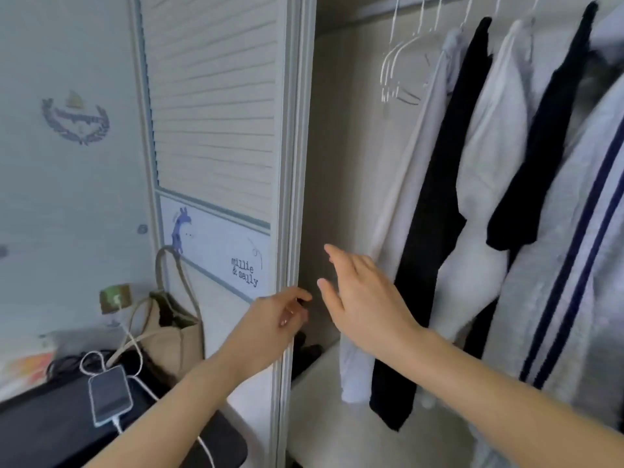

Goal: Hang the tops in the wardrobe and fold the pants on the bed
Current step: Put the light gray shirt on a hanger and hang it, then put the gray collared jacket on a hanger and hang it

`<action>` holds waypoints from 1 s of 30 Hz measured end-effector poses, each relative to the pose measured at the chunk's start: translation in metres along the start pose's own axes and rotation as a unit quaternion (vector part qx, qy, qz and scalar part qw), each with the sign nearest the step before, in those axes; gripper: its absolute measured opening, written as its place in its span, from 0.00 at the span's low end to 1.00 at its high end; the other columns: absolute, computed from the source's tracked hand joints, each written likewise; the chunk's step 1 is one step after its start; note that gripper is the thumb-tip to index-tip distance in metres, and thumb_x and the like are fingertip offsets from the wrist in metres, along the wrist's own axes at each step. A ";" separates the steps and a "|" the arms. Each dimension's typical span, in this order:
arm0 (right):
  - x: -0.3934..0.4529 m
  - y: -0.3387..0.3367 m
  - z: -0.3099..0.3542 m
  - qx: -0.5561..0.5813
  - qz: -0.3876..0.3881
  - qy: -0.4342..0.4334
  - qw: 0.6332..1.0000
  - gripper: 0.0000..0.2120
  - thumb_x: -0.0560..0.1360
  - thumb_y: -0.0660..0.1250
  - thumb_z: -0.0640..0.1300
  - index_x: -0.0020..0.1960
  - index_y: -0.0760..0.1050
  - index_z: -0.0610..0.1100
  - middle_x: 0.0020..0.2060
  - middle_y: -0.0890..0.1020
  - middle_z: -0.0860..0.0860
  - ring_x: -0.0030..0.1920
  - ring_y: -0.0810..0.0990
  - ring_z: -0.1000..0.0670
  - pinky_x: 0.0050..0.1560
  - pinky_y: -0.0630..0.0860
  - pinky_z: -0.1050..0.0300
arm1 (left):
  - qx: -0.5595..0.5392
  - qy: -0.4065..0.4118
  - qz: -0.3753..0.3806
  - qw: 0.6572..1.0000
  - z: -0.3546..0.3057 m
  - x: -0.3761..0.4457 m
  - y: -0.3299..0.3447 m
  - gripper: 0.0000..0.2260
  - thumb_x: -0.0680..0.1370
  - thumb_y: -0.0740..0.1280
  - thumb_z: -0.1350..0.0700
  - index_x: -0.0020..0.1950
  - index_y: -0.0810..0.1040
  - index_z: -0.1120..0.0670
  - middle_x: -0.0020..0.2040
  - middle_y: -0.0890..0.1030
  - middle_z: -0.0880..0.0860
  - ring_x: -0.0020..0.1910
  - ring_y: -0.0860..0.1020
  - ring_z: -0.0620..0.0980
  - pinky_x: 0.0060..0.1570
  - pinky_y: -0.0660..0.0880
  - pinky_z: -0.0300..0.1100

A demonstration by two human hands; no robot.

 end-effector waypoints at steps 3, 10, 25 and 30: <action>-0.053 0.015 0.023 0.112 0.014 -0.020 0.993 0.24 0.81 0.54 0.52 0.74 0.61 0.45 0.63 0.75 0.50 0.64 0.70 0.50 0.58 0.72 0.56 | 0.023 -0.070 -0.062 0.995 -0.015 -0.081 -0.001 0.10 0.81 0.63 0.59 0.60 0.76 0.49 0.41 0.83 0.43 0.43 0.81 0.40 0.49 0.77 0.39; -0.176 0.035 0.106 0.294 0.119 -0.106 0.942 0.20 0.80 0.58 0.48 0.70 0.66 0.44 0.56 0.78 0.50 0.58 0.73 0.49 0.57 0.71 0.54 | 0.056 -0.292 -0.222 0.929 -0.060 -0.288 0.030 0.09 0.81 0.63 0.56 0.58 0.79 0.48 0.39 0.83 0.45 0.36 0.79 0.42 0.39 0.76 0.40; -0.477 -0.011 0.402 0.436 0.399 -0.338 0.732 0.19 0.79 0.60 0.43 0.69 0.68 0.40 0.46 0.80 0.50 0.54 0.75 0.45 0.55 0.71 0.52 | 0.124 -0.652 -0.437 0.607 -0.215 -0.759 0.094 0.08 0.80 0.61 0.52 0.56 0.74 0.41 0.34 0.81 0.47 0.36 0.80 0.47 0.43 0.78 0.51; -0.592 -0.036 0.494 0.409 0.470 -0.399 0.672 0.18 0.79 0.61 0.42 0.68 0.68 0.39 0.51 0.82 0.44 0.56 0.75 0.41 0.54 0.66 0.53 | 0.055 -0.737 -0.464 0.488 -0.280 -0.907 0.135 0.08 0.80 0.63 0.56 0.56 0.77 0.46 0.37 0.81 0.43 0.41 0.81 0.47 0.45 0.78 0.47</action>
Point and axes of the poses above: each hand's wrist, its own x-axis towards the middle knuckle, its own y-axis out of the palm, z = x × y, the point moved 2 cm from there along x, towards the middle knuckle
